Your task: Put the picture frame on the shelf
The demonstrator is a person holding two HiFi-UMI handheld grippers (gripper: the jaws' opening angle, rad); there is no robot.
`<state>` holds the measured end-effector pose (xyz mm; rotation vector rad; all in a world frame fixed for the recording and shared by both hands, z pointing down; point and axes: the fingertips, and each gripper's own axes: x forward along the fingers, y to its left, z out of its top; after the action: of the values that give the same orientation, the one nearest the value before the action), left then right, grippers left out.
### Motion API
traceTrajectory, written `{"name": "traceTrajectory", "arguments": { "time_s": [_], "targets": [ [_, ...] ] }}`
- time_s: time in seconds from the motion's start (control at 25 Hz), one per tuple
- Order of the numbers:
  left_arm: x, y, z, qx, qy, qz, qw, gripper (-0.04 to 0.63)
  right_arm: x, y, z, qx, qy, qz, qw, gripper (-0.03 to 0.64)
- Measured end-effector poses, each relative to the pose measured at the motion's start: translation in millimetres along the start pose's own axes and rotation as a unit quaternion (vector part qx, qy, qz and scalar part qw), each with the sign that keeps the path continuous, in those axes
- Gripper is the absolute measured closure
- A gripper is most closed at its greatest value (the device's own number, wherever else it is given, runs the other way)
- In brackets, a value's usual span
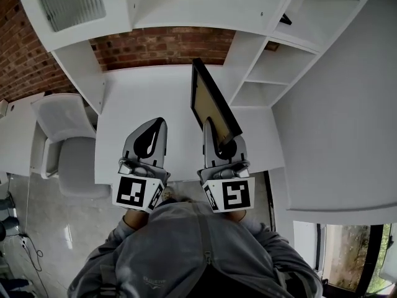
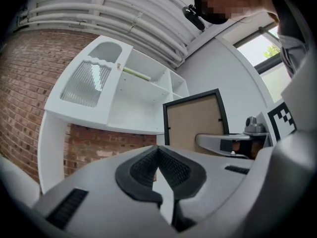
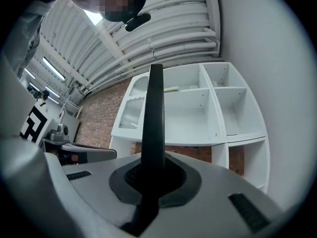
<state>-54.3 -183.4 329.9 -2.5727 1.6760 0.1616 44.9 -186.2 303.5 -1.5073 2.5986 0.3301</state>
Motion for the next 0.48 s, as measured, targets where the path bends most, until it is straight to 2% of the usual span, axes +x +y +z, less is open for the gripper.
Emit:
{"name": "traceTrajectory", "arguments": {
  "time_s": [0.48],
  "targets": [
    [35, 45, -2, 0.0, 0.0, -0.058, 0.9983, 0.589, 53, 12, -9, -0.012, 0.0, -0.043, 0.999, 0.584]
  ]
}}
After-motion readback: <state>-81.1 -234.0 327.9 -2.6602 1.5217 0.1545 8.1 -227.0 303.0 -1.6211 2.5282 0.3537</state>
